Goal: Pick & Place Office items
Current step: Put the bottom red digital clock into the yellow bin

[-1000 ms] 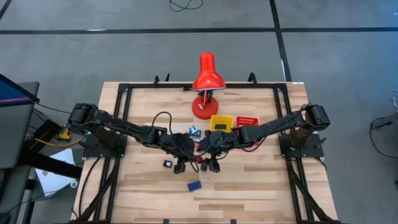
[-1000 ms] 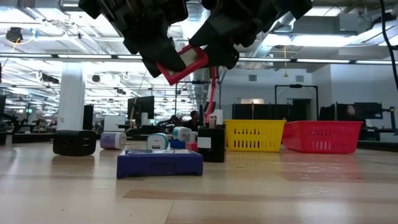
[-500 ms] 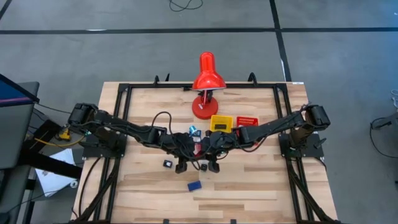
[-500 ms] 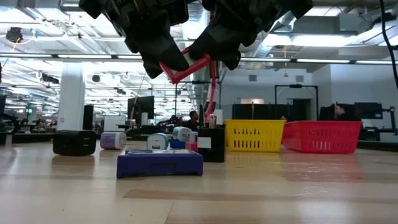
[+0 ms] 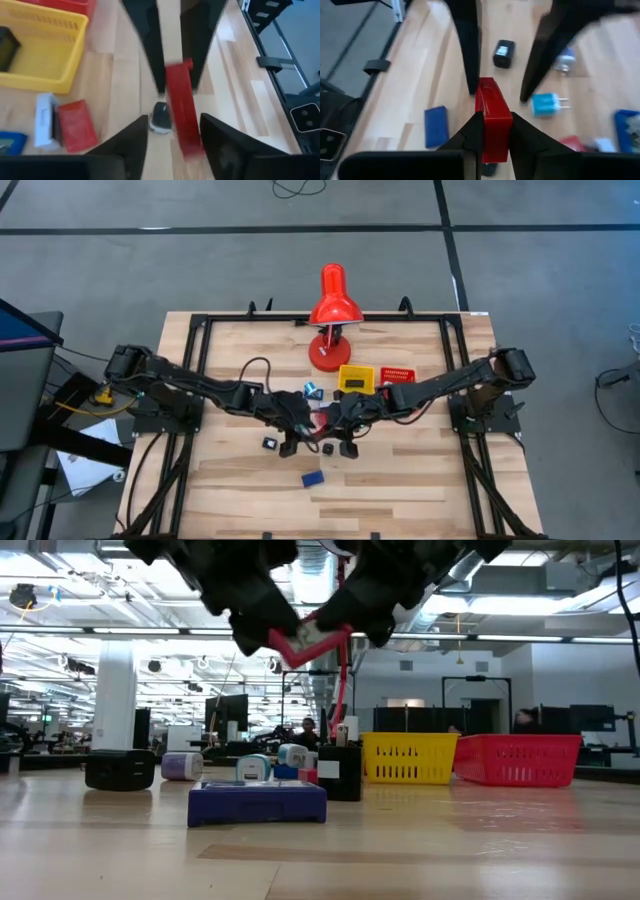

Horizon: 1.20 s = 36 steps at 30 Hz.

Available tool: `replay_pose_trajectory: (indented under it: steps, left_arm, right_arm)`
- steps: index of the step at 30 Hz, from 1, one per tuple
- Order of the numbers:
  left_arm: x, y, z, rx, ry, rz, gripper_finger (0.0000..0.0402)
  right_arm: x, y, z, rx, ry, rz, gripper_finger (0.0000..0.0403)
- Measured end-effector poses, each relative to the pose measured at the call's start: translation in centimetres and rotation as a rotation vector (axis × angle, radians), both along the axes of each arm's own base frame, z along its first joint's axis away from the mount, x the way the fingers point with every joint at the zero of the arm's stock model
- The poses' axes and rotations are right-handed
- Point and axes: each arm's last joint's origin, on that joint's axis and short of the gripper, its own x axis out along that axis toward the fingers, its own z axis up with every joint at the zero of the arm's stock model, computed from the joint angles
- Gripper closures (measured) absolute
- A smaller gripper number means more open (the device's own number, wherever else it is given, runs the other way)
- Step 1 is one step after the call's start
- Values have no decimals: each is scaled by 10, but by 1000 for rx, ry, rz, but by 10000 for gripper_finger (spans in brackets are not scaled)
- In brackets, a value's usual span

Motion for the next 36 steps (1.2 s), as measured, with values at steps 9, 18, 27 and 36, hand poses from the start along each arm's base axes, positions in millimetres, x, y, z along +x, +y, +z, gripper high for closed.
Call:
replay_pose_trajectory:
  steps: [9,18,27,36]
  left_arm:
    - [-46,15,-6,-9,-408,109,157]
    - [-63,19,-17,35,-593,79,146]
    - [-63,17,-18,67,-593,62,173]
    - [-63,19,-11,120,-666,81,200]
  right_arm:
    - [-34,5,6,-62,-204,-121,348]
    - [-28,4,3,-53,-395,-122,348]
    - [-26,-3,7,-84,-435,-241,348]
    - [-14,-1,-1,-55,-498,-263,348]
